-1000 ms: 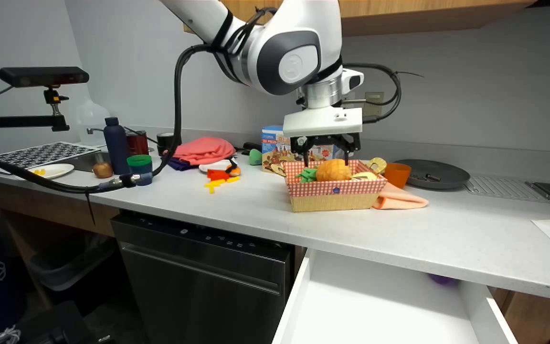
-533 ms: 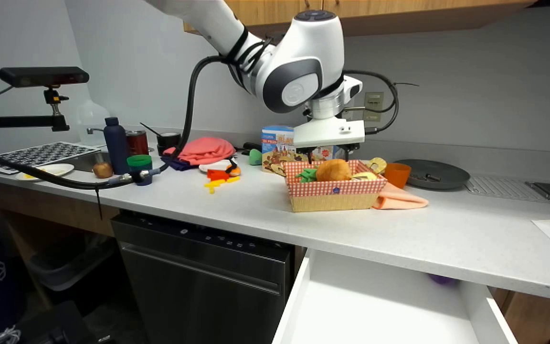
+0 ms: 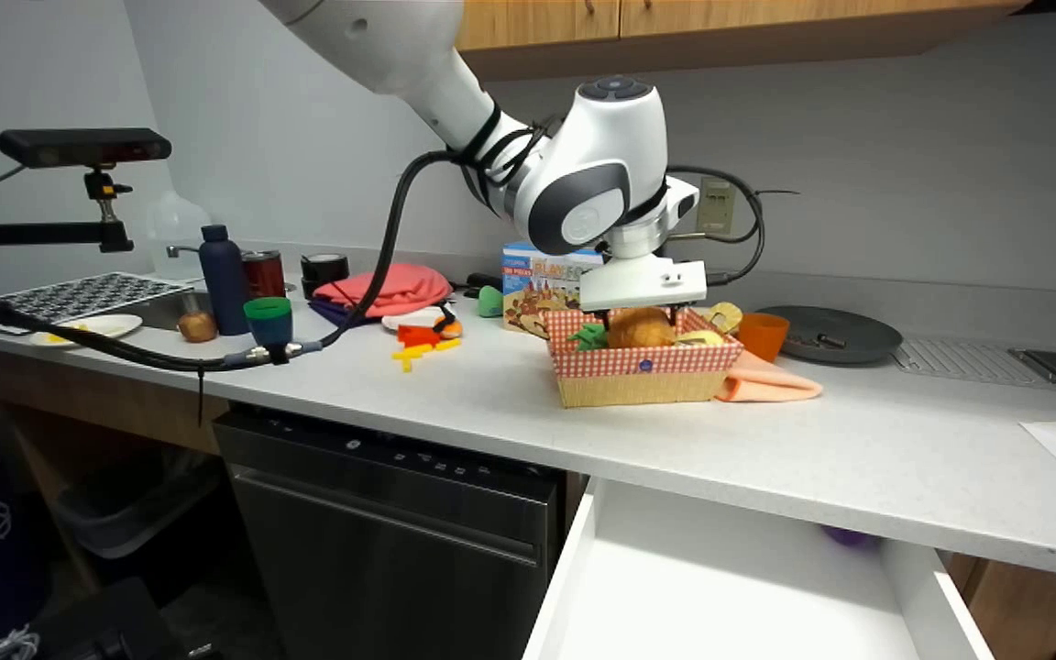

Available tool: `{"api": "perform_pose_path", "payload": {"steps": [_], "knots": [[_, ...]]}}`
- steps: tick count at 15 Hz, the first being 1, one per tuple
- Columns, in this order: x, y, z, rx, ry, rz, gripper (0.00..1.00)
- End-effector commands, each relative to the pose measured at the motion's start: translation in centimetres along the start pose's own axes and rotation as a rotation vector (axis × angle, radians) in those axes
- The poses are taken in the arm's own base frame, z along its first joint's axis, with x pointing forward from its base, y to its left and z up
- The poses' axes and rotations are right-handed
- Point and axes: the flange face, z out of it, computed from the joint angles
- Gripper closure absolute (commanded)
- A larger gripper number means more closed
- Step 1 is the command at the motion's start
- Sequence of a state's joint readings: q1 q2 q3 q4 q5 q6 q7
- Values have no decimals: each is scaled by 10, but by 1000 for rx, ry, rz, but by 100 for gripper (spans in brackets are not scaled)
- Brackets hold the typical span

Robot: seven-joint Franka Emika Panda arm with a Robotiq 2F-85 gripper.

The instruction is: Pick up some of the fruits plush toy on the basket and put them in the drawer and close the drawer

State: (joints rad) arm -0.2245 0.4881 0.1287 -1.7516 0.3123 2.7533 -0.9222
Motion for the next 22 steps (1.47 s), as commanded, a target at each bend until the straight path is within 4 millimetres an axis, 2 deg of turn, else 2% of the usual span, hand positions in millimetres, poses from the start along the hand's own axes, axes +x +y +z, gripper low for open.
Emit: {"api": "perform_pose_path", "payload": {"steps": [1, 2, 3, 6, 8, 10, 13, 14, 16, 18, 20, 22], "knots": [[-5, 16, 16, -17, -16, 2, 0], [-6, 16, 19, -10, -21, 12, 25], [-7, 16, 22, -6, -22, 24, 26], [-5, 12, 20, 0, -13, 35, 51], [1, 3, 8, 8, 4, 33, 66], [8, -7, -11, 5, 25, 12, 78], [17, -14, -51, -28, 65, -17, 97], [4, 3, -63, -52, 72, -26, 94], [-13, 24, -87, -104, 83, -29, 95], [-46, 53, -104, -164, 64, -1, 95], [-82, 77, -112, -202, 23, 39, 95], [-123, 95, -112, -213, -40, 94, 95]]}}
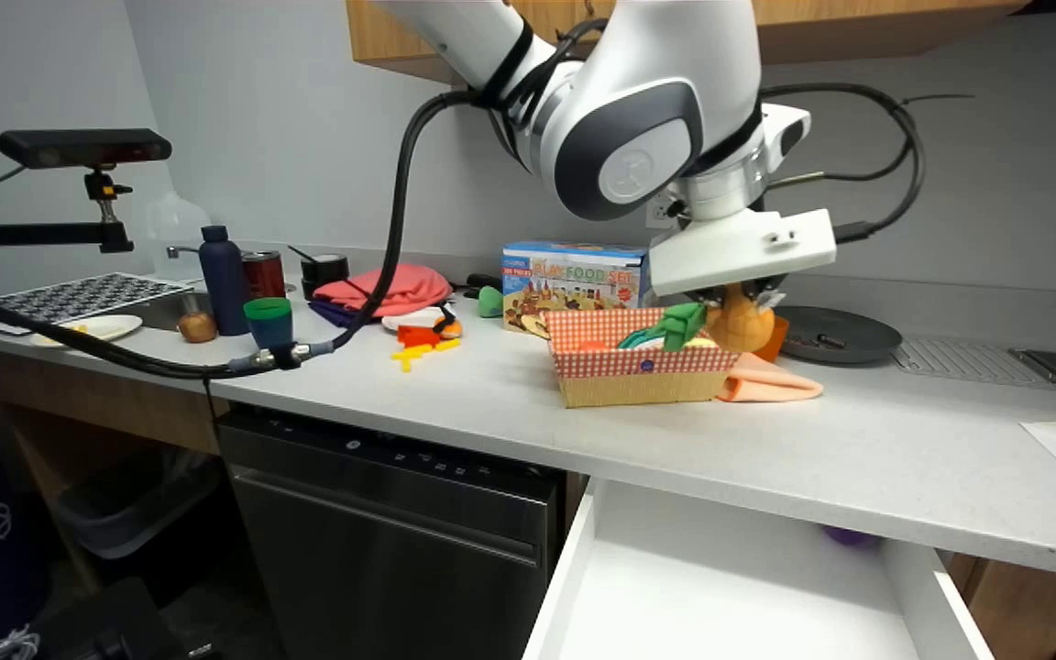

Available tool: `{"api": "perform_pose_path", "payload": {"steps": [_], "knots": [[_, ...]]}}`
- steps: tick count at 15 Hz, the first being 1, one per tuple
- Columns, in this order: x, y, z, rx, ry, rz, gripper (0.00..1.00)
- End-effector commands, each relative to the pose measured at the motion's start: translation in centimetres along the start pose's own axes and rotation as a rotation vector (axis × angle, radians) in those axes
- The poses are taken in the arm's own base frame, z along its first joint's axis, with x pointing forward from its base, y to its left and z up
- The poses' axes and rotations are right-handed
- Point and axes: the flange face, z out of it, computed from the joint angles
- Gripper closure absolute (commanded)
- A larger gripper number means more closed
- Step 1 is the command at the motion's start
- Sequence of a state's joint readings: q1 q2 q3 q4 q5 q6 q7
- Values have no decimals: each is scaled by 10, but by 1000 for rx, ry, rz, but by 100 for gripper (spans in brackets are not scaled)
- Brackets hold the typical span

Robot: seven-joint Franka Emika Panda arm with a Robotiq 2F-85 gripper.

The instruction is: Pick up some of the fruits plush toy on the basket and put them in the drawer and close the drawer

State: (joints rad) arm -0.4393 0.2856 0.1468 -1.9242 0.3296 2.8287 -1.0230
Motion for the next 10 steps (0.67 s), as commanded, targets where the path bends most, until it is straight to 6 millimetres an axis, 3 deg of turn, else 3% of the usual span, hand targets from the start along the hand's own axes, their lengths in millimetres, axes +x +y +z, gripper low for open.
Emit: {"api": "perform_pose_path", "payload": {"steps": [1, 3, 6, 10], "knots": [[-63, 24, -2, -34, -94, 53, 95], [-99, 30, -4, -35, -170, 86, 95], [-141, 34, 9, -23, -275, 121, 95], [-166, 27, 21, 21, -392, 165, 95]]}}
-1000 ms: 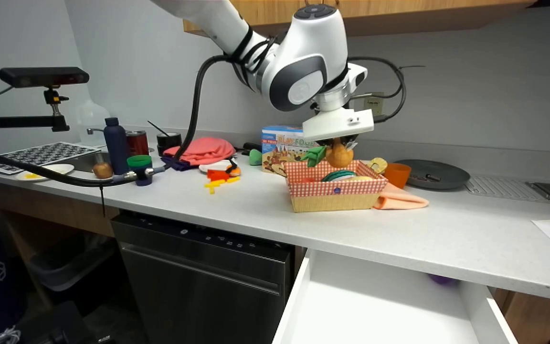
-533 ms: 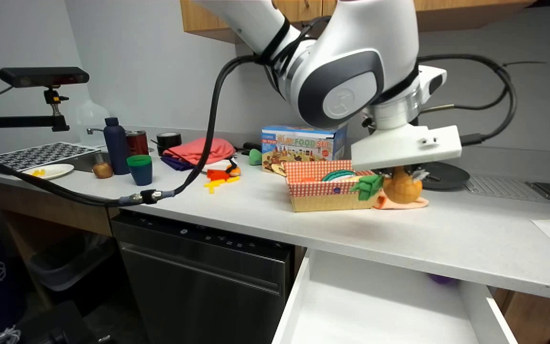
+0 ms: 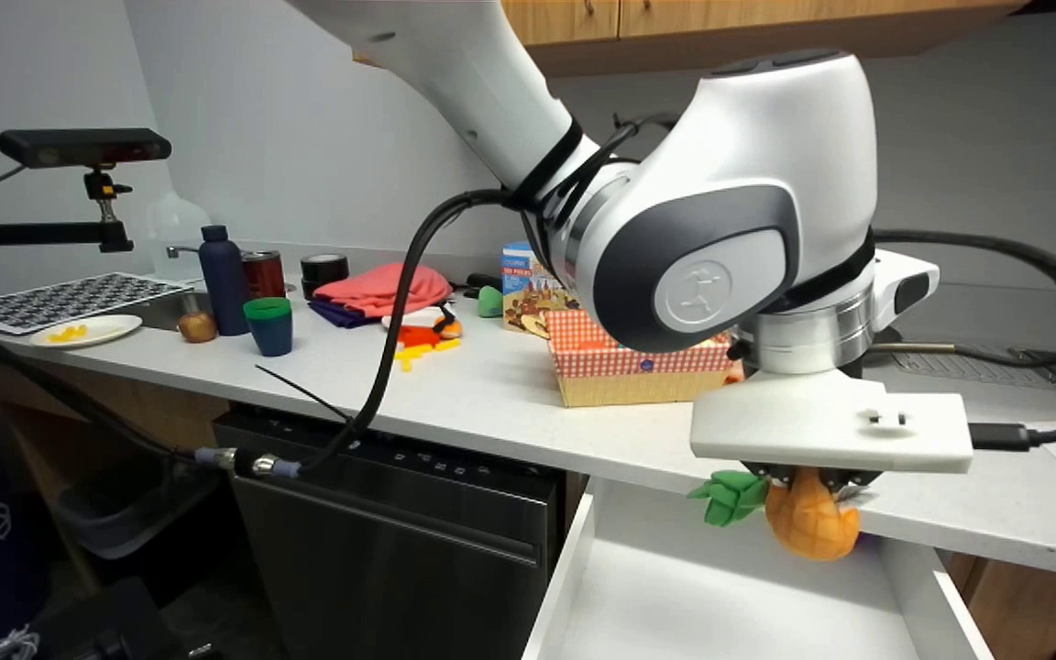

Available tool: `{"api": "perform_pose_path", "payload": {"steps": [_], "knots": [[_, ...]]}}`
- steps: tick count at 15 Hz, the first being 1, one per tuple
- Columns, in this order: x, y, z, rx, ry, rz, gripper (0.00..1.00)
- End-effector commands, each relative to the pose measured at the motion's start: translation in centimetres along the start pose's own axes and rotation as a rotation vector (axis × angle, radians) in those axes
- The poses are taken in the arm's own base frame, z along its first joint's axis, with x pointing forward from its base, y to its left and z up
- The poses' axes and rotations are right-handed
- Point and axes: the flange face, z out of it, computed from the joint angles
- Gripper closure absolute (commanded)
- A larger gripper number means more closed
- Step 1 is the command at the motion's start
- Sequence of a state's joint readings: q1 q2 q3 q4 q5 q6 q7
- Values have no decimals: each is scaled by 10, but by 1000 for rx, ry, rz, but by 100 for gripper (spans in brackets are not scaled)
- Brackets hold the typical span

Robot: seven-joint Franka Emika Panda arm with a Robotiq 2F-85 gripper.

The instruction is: Pick up some of the fruits plush toy on the basket and put them in the drawer and close the drawer

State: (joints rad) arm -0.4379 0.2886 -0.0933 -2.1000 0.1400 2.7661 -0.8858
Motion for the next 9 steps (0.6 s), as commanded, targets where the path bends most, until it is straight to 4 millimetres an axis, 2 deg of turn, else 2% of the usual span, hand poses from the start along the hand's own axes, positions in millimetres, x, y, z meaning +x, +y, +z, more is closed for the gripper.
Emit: {"api": "perform_pose_path", "payload": {"steps": [1, 2, 4, 7, 8, 9], "knots": [[-4, -10, 5, 40, -90, 30, 53], [-3, -13, 5, 50, -101, 37, 53], [1, -19, 3, 74, -106, 48, 39], [8, -26, -2, 98, -97, 53, 14], [25, -30, 12, 99, -91, 50, 8], [31, -31, 12, 95, -81, 48, 2]]}}
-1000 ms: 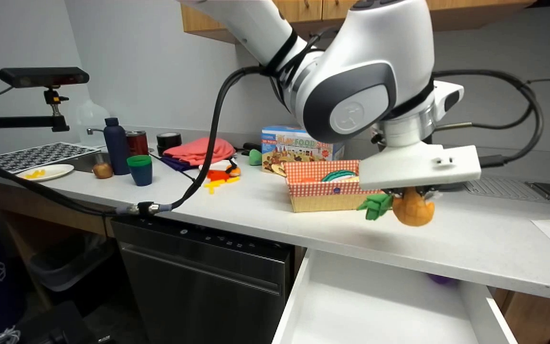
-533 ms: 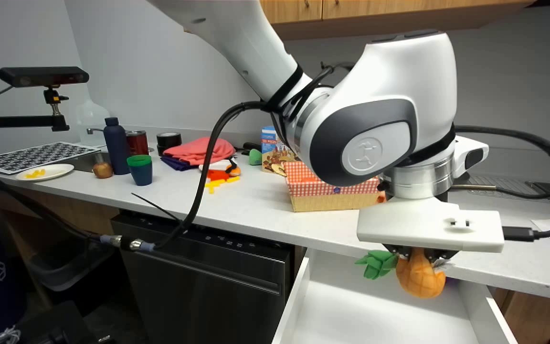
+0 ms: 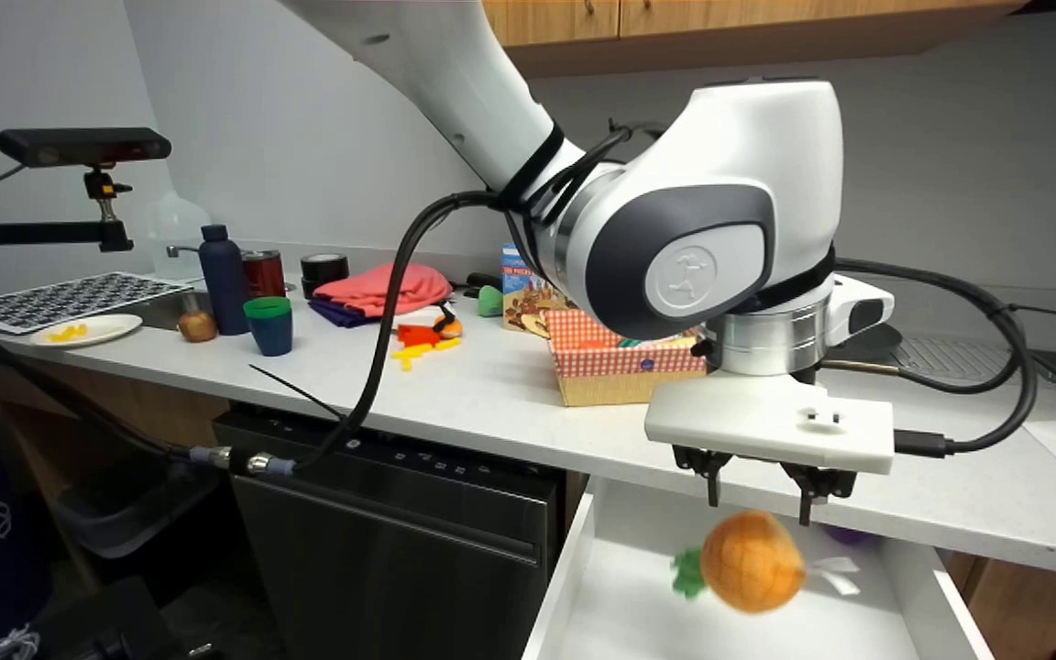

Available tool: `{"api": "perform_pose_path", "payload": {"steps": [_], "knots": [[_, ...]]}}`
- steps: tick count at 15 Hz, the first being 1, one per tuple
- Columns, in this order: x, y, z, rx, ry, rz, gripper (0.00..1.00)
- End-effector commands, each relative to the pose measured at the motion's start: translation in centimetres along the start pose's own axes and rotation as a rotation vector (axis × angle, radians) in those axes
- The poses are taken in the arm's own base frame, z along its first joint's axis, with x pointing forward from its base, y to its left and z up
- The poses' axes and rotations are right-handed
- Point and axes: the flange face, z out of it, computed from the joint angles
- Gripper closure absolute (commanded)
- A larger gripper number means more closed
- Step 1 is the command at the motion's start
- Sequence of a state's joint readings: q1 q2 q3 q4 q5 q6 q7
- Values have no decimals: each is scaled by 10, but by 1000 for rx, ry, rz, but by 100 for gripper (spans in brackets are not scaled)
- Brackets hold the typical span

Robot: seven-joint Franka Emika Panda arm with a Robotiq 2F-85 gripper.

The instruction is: Pick up some of the fruits plush toy on the basket and put them in the drawer and close the drawer

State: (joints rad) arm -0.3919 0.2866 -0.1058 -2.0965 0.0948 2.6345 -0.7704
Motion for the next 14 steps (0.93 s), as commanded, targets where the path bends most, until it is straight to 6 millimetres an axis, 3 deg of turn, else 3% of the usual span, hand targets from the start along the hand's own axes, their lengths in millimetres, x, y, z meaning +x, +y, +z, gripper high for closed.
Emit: {"api": "perform_pose_path", "payload": {"steps": [1, 6, 14], "knots": [[30, -9, 1, 10, 21, 7, 0], [71, -42, -10, 70, 113, -13, 0], [144, -113, -60, 140, 305, -104, 0]]}}
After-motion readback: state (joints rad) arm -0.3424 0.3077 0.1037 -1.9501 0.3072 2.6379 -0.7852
